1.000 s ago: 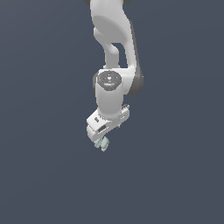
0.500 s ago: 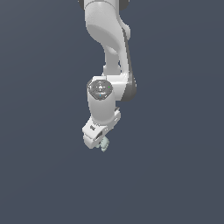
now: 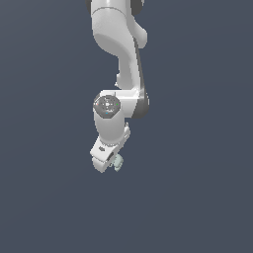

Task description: Pick up the object and move it to a goal position.

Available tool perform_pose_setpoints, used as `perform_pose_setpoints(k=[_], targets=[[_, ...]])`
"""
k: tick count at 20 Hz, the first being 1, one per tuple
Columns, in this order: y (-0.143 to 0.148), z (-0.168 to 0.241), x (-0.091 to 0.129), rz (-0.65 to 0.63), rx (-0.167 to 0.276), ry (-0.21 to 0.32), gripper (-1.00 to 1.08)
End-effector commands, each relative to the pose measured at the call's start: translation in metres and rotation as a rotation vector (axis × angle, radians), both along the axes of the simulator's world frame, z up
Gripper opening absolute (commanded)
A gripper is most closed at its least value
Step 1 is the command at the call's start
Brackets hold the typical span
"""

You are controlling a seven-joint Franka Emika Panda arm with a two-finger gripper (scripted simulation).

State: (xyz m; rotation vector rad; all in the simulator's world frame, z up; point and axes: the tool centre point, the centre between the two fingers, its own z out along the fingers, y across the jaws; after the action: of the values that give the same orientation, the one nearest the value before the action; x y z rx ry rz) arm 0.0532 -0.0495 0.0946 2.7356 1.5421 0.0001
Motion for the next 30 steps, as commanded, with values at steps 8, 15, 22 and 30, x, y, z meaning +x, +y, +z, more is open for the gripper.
perform_pose_setpoints(k=[8,15,22,30], targets=[[-0.003,-0.004,0.001,0.024,0.001,0.001,1.0],[-0.003,-0.035,0.0,0.027,0.001,0.001,1.0],[-0.003,-0.053,0.001,0.028,0.001,0.001,1.0],[-0.003,-0.053,0.001,0.028,0.001,0.001,-1.0]])
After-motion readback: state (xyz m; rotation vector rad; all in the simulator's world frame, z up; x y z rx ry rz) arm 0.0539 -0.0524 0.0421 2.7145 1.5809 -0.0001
